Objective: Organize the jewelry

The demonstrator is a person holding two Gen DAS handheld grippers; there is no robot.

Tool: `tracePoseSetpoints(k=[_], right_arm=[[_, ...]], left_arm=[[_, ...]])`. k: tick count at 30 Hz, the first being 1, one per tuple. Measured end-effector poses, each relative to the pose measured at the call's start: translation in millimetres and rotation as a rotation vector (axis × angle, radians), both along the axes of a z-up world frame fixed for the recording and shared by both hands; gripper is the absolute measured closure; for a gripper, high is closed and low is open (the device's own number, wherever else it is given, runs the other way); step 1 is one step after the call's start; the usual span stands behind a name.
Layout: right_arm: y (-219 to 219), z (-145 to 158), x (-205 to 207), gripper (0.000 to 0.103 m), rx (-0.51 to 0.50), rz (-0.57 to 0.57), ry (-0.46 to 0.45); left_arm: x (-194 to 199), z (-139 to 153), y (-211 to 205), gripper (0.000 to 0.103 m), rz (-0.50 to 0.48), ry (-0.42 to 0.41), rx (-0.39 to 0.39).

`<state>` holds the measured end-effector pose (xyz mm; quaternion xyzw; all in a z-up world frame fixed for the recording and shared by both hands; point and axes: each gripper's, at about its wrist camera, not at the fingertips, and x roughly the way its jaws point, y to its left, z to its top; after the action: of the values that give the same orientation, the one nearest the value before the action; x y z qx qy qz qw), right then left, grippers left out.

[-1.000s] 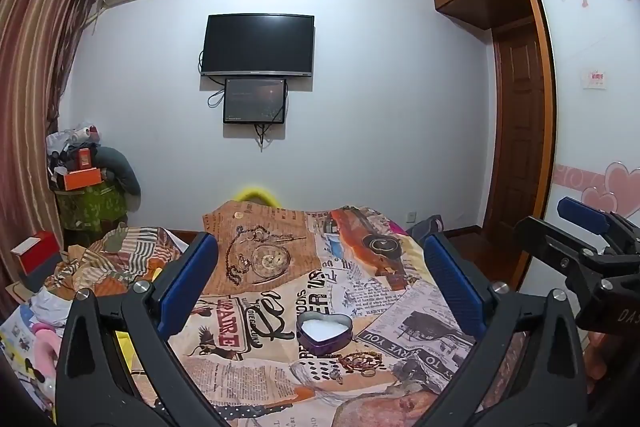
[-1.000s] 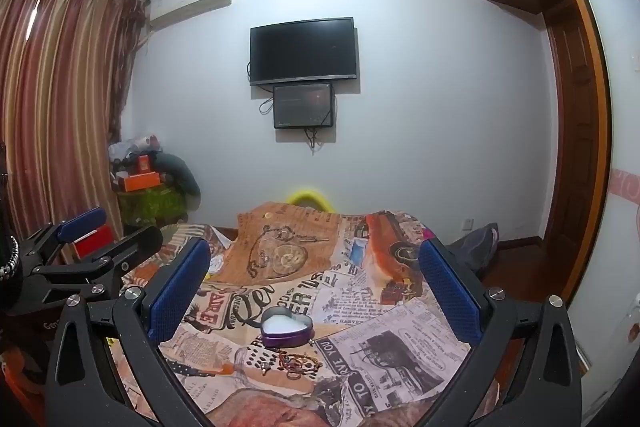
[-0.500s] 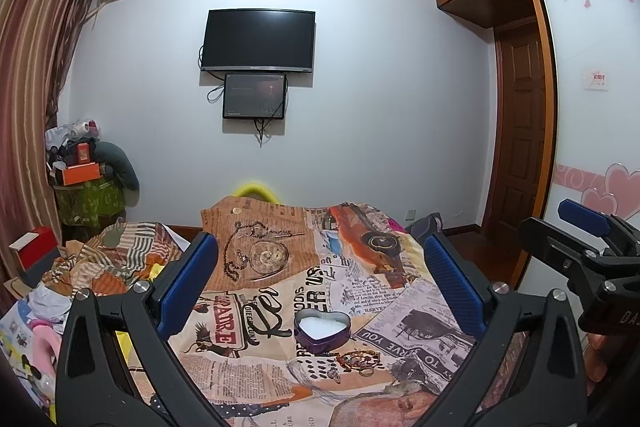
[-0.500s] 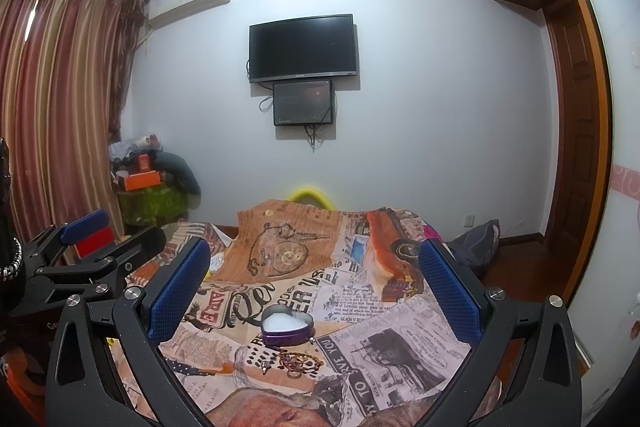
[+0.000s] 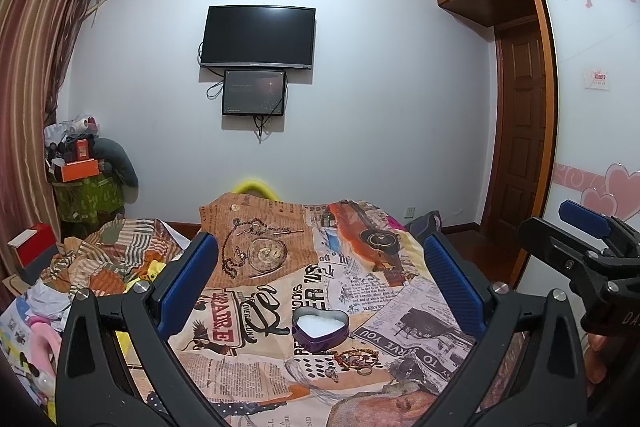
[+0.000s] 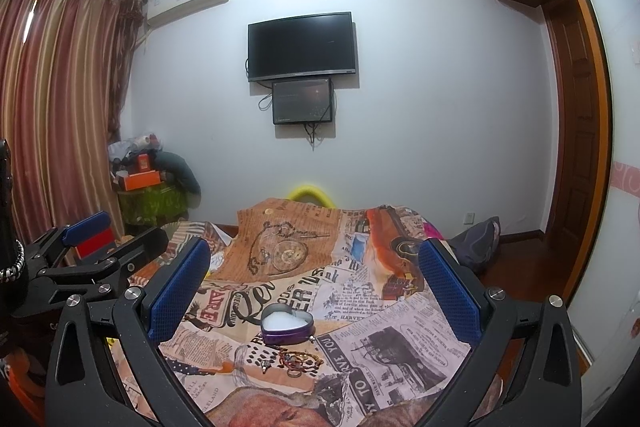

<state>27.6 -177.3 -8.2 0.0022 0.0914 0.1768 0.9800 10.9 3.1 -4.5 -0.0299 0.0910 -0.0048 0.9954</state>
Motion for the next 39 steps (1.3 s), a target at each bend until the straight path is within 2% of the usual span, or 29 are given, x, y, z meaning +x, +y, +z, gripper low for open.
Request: tracePoseSetpoints(k=[39], right_arm=[[1,-7,8,0.0,0.001,0.006,0.033]], left_arm=[[11,-7,4,0.0,0.007,0.038,-0.003]])
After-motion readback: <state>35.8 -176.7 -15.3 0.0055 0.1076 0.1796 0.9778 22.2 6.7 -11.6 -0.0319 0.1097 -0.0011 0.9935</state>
